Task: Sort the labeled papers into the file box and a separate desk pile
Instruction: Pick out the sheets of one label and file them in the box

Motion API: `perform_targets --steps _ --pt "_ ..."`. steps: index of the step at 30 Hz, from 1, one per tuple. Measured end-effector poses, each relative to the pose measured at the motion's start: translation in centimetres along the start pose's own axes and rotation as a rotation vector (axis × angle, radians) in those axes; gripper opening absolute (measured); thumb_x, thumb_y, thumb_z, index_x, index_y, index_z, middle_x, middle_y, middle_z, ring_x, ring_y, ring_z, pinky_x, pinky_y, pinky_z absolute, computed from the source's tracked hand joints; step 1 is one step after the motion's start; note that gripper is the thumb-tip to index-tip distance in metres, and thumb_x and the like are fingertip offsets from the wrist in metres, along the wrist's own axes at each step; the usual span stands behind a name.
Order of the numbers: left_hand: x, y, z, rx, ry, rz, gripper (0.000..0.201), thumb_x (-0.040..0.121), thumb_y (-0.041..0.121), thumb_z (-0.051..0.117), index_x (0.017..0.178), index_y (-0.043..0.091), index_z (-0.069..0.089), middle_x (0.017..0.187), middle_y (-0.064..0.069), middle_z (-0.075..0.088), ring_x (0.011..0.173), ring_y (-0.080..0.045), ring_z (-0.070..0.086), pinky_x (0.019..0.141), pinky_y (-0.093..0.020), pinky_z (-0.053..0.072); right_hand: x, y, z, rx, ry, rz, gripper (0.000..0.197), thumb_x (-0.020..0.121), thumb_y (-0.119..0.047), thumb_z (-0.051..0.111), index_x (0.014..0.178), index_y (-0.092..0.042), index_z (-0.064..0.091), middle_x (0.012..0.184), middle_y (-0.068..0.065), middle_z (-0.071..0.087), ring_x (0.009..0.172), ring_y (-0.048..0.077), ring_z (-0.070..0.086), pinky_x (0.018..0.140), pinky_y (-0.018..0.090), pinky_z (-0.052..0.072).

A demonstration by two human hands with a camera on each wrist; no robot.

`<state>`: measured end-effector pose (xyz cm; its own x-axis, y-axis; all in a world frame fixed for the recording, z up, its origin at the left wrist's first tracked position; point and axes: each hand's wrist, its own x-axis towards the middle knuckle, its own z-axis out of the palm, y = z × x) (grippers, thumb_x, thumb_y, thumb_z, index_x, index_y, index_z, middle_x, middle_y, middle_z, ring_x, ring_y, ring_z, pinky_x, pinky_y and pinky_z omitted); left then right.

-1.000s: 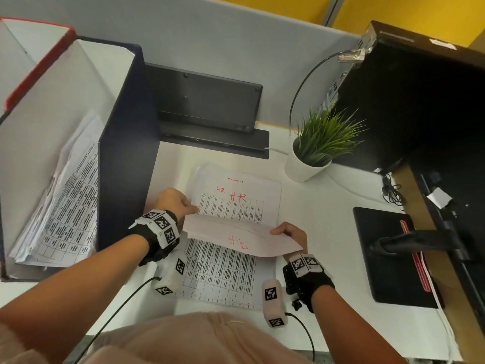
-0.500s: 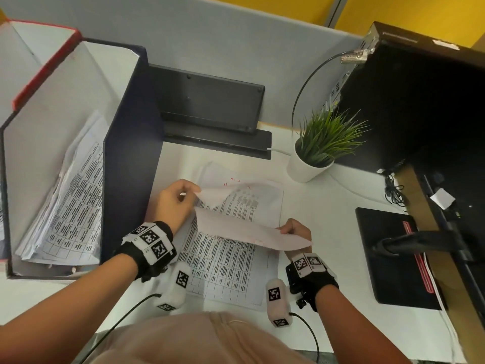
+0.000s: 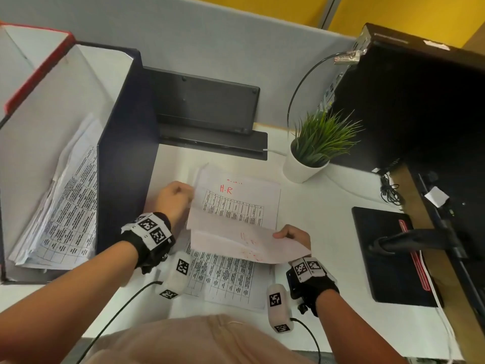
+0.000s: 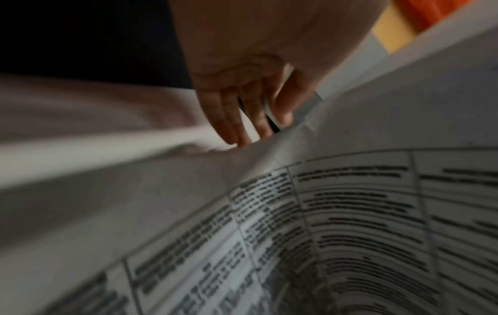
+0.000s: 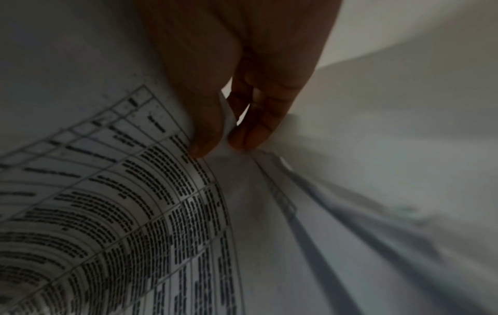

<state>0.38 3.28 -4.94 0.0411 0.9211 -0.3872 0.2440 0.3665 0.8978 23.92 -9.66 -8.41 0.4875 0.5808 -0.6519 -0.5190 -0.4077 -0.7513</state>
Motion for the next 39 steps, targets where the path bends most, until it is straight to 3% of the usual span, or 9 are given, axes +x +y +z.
perform_targets --steps 3,7,12,16,20,24,29,33,39 --pt "1.3 -1.1 -0.6 0.321 -0.036 -0.076 0.015 0.082 0.022 0.069 0.083 0.010 0.059 0.085 -0.008 0.065 0.081 -0.024 0.060 0.082 -0.038 0.052 -0.4 0.0 0.3 0.040 -0.005 0.043 0.046 0.068 0.014 0.042 0.028 -0.008 0.047 0.038 0.005 0.047 0.033 0.020 0.050 0.038 0.019 0.044" --pt "1.7 -1.5 -0.7 0.402 -0.075 -0.100 0.025 0.067 0.027 0.082 0.066 0.010 0.064 0.070 -0.002 0.067 0.070 -0.018 0.063 0.062 -0.028 0.049 -0.2 0.0 0.5 0.059 -0.024 0.068 0.048 0.070 0.013 0.041 0.027 -0.008 0.047 0.037 0.007 0.048 0.034 0.022 0.052 0.037 0.019 0.044" --pt "1.8 -1.7 -0.6 0.511 -0.073 0.000 0.019 0.075 0.021 0.075 0.065 0.007 0.067 0.068 -0.005 0.067 0.064 -0.017 0.060 0.053 -0.022 0.041 -0.1 0.2 0.8 0.052 0.024 -0.015 0.046 0.070 0.017 0.042 0.032 -0.007 0.052 0.065 0.009 0.047 0.057 0.029 0.047 0.041 0.020 0.045" --pt "1.3 -2.0 -0.8 0.524 -0.054 0.135 0.009 0.084 0.014 0.066 0.082 0.009 0.072 0.083 0.000 0.067 0.074 -0.017 0.058 0.072 -0.028 0.048 -0.3 -0.2 1.1 0.076 0.006 0.024 0.026 0.073 0.016 0.044 0.055 0.000 0.055 0.069 0.009 0.052 0.061 0.026 0.050 0.041 0.020 0.048" --pt "-0.1 -1.8 -0.9 0.232 -0.028 0.385 0.017 0.088 0.005 0.058 0.097 0.013 0.070 0.095 -0.003 0.067 0.084 -0.017 0.059 0.080 -0.031 0.048 -0.2 -0.3 1.1 0.153 -0.030 0.069 0.029 0.071 0.015 0.039 0.048 0.006 0.053 0.061 0.018 0.063 0.053 0.032 0.057 0.039 0.022 0.049" --pt "-1.4 -1.2 -0.8 -0.074 -0.108 0.253 0.026 0.091 0.000 0.047 0.078 0.018 0.059 0.081 0.000 0.063 0.073 -0.014 0.056 0.068 -0.028 0.045 0.0 0.1 1.2 0.115 0.019 -0.043 0.036 0.072 0.016 0.031 0.042 0.004 0.046 0.049 0.018 0.055 0.044 0.029 0.054 0.039 0.017 0.047" --pt "-2.0 -0.5 -0.5 -0.292 -0.199 0.045 0.030 0.088 -0.008 0.037 0.069 0.010 0.050 0.087 -0.011 0.065 0.079 -0.021 0.060 0.061 -0.028 0.046 0.3 0.9 0.7 -0.502 0.057 -0.403 0.043 0.064 0.002 0.081 0.068 -0.014 0.041 0.056 -0.004 0.044 0.050 0.007 0.038 0.041 0.008 0.032" --pt "-1.7 0.0 -0.5 -0.273 -0.227 -0.014 0.029 0.084 -0.009 0.037 0.065 0.010 0.049 0.087 -0.010 0.066 0.077 -0.020 0.059 0.057 -0.022 0.047 0.2 1.0 0.4 -0.439 0.009 -0.464 0.051 0.064 0.007 0.077 0.100 -0.013 0.047 0.061 0.001 0.055 0.054 0.010 0.050 0.050 0.010 0.043" --pt "0.1 0.5 -0.6 -0.094 -0.158 -0.193 0.023 0.088 0.017 0.041 0.072 0.011 0.057 0.077 -0.006 0.060 0.062 -0.022 0.051 0.058 -0.028 0.040 0.2 0.9 0.4 -0.545 -0.020 -0.481 0.034 0.068 0.000 0.079 0.055 -0.014 0.050 0.056 -0.003 0.051 0.047 0.000 0.045 0.048 0.008 0.036"
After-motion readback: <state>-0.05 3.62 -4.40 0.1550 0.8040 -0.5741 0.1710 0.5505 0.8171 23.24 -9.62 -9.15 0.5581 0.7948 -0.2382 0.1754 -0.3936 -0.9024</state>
